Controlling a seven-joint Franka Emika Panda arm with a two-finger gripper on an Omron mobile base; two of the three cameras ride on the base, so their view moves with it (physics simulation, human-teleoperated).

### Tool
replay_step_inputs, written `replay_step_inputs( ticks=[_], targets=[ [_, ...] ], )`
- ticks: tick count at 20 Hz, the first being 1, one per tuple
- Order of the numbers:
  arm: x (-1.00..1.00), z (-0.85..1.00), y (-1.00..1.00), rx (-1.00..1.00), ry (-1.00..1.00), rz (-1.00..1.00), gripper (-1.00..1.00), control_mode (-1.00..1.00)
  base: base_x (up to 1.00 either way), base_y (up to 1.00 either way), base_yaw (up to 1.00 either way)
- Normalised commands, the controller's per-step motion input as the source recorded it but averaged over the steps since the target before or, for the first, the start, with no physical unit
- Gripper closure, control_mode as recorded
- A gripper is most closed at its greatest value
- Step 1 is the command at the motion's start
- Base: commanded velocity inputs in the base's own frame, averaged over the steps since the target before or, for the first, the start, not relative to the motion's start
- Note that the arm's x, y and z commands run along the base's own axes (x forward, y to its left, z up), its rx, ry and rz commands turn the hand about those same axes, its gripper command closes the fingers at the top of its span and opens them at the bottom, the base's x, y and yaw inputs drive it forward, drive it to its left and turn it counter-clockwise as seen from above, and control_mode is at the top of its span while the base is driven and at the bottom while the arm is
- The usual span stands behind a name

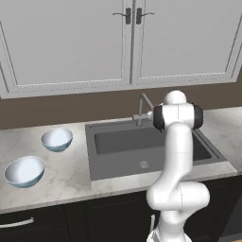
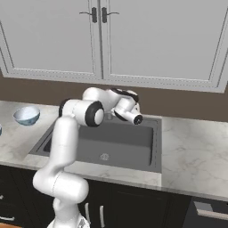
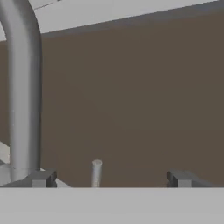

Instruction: Rinse each bowl for a few seconds and place them down in the sink or on the counter.

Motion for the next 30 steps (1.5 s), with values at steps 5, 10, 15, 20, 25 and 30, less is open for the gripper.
replay_step_inputs(
  ticks=[5,10,15,20,25,30],
  targets=[
    [0.47,-0.16,-0.08,0.0,0.0,-0.02,-1.0,-1.0,0.0,0.0,0.0],
    [0.36,-0.09,-0.23,0.01,0.0,-0.01,-1.0,-1.0,0.0,0.0,0.0],
    [0.0,-0.06,-0.39,0.05,0.0,-0.01,-1.0,-1.0,0.0,0.0,0.0],
    [0.0,-0.14,-0.36,0.03,0.0,-0.04,-1.0,-1.0,0.0,0.0,0.0],
    [0.0,-0.19,-0.42,0.0,0.0,-0.12,-1.0,-1.0,0.0,0.0,0.0],
    [0.07,-0.18,-0.61,0.04,0.05,-0.23,-1.0,-1.0,0.0,0.0,0.0]
  ],
)
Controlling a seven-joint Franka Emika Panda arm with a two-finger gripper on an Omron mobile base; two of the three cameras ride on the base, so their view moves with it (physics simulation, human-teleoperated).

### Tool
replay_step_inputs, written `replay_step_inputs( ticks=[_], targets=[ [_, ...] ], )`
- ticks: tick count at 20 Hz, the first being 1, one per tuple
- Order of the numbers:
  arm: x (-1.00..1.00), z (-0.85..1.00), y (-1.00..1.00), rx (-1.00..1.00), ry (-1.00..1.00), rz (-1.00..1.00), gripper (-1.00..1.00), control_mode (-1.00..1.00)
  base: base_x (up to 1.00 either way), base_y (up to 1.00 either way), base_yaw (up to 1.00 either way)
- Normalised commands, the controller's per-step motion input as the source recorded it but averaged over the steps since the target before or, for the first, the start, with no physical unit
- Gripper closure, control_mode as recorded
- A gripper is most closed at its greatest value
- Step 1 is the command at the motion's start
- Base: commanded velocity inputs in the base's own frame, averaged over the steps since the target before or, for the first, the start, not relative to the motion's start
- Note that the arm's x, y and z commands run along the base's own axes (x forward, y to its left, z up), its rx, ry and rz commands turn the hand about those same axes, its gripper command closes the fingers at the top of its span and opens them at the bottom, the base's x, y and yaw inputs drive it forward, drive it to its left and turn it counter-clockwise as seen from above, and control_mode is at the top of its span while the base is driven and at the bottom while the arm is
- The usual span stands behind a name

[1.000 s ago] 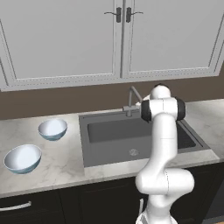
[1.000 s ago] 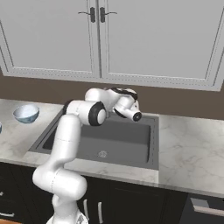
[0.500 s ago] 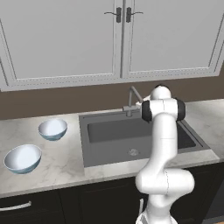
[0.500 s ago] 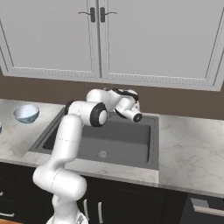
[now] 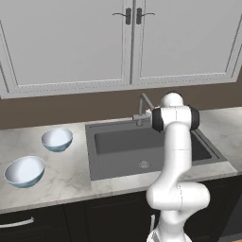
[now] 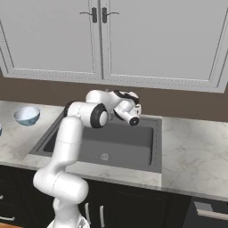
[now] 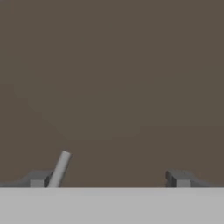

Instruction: Rinse each bowl for a few seconds and place them down in the sink or on the counter.

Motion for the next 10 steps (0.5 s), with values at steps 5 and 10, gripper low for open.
replay_step_inputs(
  ticks=[5,10],
  targets=[
    [0.21,-0.18,-0.7,0.06,0.08,-0.21,-1.0,-1.0,0.0,0.0,0.0],
    [0.28,-0.22,-0.89,0.11,0.05,-0.1,-1.0,-1.0,0.0,0.0,0.0]
  ],
)
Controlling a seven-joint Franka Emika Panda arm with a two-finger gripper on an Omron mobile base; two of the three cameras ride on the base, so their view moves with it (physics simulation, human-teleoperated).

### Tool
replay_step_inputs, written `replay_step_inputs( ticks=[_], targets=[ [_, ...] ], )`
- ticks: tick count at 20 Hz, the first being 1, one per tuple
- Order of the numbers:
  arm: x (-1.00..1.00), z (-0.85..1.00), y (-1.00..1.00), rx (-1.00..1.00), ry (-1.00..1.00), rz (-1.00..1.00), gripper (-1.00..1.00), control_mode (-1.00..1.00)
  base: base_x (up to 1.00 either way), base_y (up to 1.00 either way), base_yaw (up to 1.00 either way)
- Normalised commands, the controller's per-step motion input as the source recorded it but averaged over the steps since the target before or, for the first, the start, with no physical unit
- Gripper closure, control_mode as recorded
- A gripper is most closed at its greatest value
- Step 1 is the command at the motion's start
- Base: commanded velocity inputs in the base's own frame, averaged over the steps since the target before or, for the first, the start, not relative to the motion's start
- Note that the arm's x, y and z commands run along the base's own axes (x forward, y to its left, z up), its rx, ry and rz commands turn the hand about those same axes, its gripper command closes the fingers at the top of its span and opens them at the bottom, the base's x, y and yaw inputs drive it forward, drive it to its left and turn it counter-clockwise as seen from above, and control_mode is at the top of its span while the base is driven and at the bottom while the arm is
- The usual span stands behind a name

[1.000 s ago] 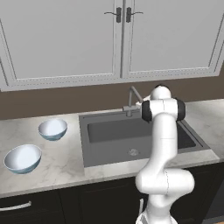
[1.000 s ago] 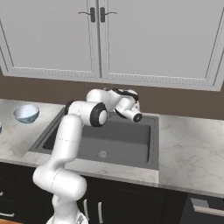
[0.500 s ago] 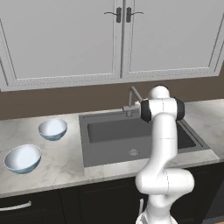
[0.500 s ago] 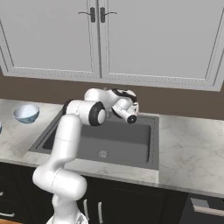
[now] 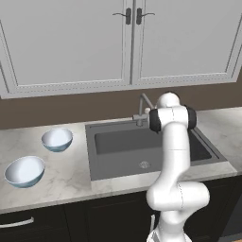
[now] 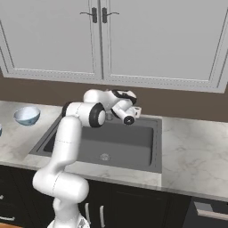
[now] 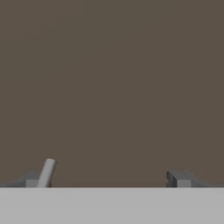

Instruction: Rinse each bowl for a few seconds and place them down in the sink or on the counter.

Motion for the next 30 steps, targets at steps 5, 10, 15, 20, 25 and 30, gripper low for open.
replay_step_inputs(
  ticks=[5,10,15,20,25,30],
  targets=[
    [0.19,-0.29,-1.0,0.16,0.01,-0.01,-1.0,-1.0,0.0,0.0,0.0],
    [0.2,-0.42,-0.93,0.17,0.01,0.0,-1.0,-1.0,0.0,0.0,0.0],
    [0.13,-0.41,-0.67,0.08,0.07,-0.01,-1.0,-1.0,0.0,0.0,0.0],
    [-0.05,-0.07,-0.54,0.09,0.01,-0.01,-1.0,-1.0,0.0,0.0,0.0],
    [-0.47,0.76,-0.25,0.13,-0.02,-0.02,-1.0,-1.0,0.0,0.0,0.0],
    [-0.64,0.65,-0.31,0.11,0.04,-0.02,-1.0,-1.0,0.0,0.0,0.0]
  ],
)
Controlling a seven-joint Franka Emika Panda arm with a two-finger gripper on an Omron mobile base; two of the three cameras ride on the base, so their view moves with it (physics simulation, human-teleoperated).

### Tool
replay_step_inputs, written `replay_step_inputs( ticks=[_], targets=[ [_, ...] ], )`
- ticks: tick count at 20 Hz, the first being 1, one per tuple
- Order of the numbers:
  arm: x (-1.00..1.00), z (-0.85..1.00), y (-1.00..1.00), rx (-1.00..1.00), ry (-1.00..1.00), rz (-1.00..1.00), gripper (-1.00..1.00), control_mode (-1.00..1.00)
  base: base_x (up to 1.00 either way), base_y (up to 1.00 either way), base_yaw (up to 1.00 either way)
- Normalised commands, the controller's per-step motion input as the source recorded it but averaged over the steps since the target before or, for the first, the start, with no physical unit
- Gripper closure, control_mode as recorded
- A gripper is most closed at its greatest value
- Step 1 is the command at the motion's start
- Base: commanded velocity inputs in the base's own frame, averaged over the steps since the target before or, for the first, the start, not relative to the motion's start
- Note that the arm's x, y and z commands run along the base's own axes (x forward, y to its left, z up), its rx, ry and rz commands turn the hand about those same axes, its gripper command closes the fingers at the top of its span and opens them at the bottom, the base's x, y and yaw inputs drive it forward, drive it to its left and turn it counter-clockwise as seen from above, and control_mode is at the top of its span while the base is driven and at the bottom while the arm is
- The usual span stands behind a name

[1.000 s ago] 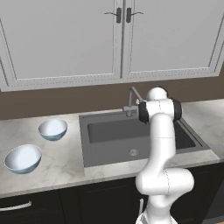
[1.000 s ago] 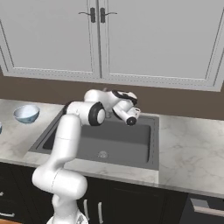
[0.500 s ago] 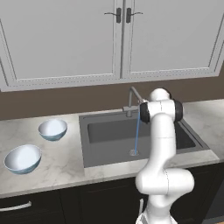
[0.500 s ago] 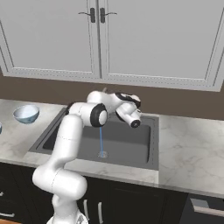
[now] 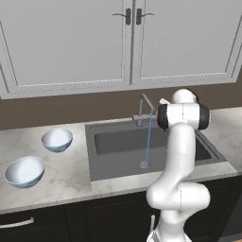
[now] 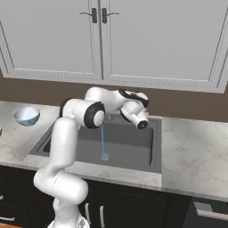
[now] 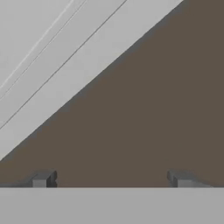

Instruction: Rinse each bowl for a few seconds and place them down in the sink or on the counter.

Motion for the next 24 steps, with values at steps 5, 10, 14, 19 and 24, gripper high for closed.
replay_step_inputs(
  ticks=[5,10,14,19,24],
  targets=[
    [-0.87,0.46,-0.14,0.05,0.13,-0.01,-1.0,-1.0,0.0,0.0,0.0],
    [-0.78,0.44,-0.13,0.05,0.2,-0.03,-1.0,-1.0,0.0,0.0,0.0],
    [-0.58,0.5,-0.12,0.01,0.27,-0.03,-1.0,-1.0,0.0,0.0,0.0],
    [-0.5,0.35,0.0,0.0,0.3,-0.06,-1.0,-1.0,0.0,0.0,0.0],
    [-0.39,0.24,0.17,-0.05,0.21,-0.07,-1.0,-1.0,0.0,0.0,0.0]
  ],
)
